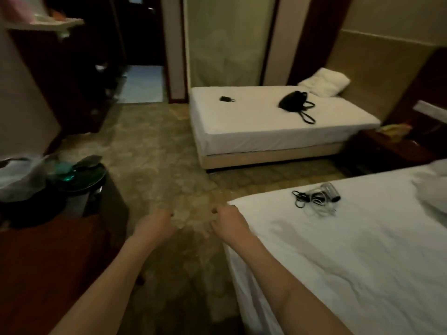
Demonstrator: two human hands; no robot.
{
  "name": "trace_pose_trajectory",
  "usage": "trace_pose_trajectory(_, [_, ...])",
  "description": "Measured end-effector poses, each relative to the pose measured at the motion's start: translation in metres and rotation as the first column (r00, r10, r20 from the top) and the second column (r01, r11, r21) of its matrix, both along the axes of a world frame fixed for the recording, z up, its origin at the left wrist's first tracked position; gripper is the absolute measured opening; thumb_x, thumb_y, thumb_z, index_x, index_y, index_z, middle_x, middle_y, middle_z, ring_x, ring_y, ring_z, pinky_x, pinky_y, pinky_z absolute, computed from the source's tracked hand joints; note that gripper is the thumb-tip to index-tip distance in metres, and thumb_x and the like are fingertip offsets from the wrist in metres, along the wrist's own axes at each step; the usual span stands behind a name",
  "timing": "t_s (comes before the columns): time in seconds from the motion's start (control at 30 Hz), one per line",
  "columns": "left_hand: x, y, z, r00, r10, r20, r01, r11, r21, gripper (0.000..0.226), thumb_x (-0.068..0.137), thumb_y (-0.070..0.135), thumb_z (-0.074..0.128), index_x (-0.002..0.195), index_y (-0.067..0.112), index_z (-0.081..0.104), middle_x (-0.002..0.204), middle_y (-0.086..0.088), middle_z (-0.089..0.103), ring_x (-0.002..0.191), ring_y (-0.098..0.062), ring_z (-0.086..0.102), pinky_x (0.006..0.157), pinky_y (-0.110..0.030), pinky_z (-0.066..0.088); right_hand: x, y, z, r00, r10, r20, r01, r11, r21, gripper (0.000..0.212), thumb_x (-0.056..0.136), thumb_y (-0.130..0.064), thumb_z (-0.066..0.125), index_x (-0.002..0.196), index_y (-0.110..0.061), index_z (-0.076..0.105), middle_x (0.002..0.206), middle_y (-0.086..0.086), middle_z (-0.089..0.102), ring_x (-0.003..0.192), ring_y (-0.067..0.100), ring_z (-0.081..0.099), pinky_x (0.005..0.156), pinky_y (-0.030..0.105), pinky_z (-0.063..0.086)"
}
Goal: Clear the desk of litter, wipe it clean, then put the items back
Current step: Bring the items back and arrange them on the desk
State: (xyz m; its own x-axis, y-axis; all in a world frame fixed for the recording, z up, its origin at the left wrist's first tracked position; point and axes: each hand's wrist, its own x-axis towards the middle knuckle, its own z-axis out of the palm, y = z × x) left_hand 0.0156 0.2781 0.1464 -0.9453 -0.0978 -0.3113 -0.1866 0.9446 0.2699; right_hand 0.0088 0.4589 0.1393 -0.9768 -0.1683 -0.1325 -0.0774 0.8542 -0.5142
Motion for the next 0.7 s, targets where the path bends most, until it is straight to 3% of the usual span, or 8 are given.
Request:
trace_pose_trajectory(0.03, [-0.02,0.009,-0.003,0.998,-0.058,0.005,0.058,0.998,-0.002,0.034,0.093,0.027,0.051,0.125,0.015,0.054,0.12,-0.007,0.06,0.107,-0.023,0.059,0.085,-0.03,0.05,-0.014,0.009,0.0,0.999,-0.053,-0.011,0.053,0.999,-0.011,0.027,0.097,-0.022,0.051,0.119,-0.01,0.059,0.123,0.009,0.06,0.109,0.025,0.057,0.094,0.031,0.045])
trace_pose_trajectory(0.1, [-0.061,0.028,-0.006,0.986,-0.165,-0.003,0.165,0.986,0.004,0.037,0.092,0.025,0.051,0.127,0.013,0.054,0.124,-0.007,0.059,0.112,-0.023,0.057,0.085,-0.028,0.045,-0.038,0.029,0.001,0.989,-0.146,-0.032,0.145,0.989,-0.015,0.028,0.097,-0.025,0.05,0.121,-0.012,0.057,0.125,0.008,0.058,0.111,0.023,0.055,0.094,0.028,0.043])
trace_pose_trajectory(0.2, [-0.121,0.062,-0.013,0.958,-0.287,-0.015,0.288,0.956,0.056,0.028,0.093,0.023,0.048,0.117,0.012,0.059,0.117,-0.008,0.062,0.098,-0.02,0.058,0.075,-0.025,0.041,-0.063,0.065,-0.003,0.97,-0.241,-0.032,0.241,0.97,0.016,0.034,0.097,-0.026,0.049,0.127,-0.01,0.052,0.128,0.009,0.055,0.117,0.024,0.049,0.095,0.029,0.04])
trace_pose_trajectory(0.27, [-0.153,0.094,-0.016,0.929,-0.369,-0.015,0.369,0.925,0.089,0.03,0.092,0.026,0.051,0.118,0.012,0.058,0.118,-0.009,0.061,0.098,-0.02,0.058,0.077,-0.026,0.043,-0.074,0.092,-0.008,0.943,-0.332,-0.006,0.332,0.942,0.035,0.037,0.096,-0.026,0.051,0.129,-0.01,0.051,0.127,0.01,0.055,0.119,0.026,0.046,0.095,0.032,0.04])
trace_pose_trajectory(0.5, [-0.24,0.223,-0.042,0.778,-0.626,-0.047,0.626,0.769,0.125,0.048,0.09,0.029,0.057,0.135,0.014,0.048,0.131,-0.009,0.055,0.117,-0.025,0.053,0.091,-0.031,0.043,-0.098,0.187,-0.052,0.788,-0.603,0.124,0.599,0.798,0.074,0.038,0.095,-0.024,0.053,0.129,-0.008,0.051,0.129,0.012,0.054,0.122,0.027,0.044,0.098,0.033,0.037])
trace_pose_trajectory(0.7, [-0.31,0.327,-0.094,0.644,-0.759,0.097,0.751,0.651,0.104,0.048,0.093,0.026,0.055,0.137,0.013,0.044,0.133,-0.009,0.053,0.121,-0.023,0.049,0.097,-0.031,0.041,-0.161,0.27,-0.104,0.649,-0.732,0.208,0.751,0.661,-0.018,0.038,0.094,-0.024,0.055,0.128,-0.007,0.051,0.128,0.011,0.053,0.121,0.025,0.046,0.097,0.033,0.039])
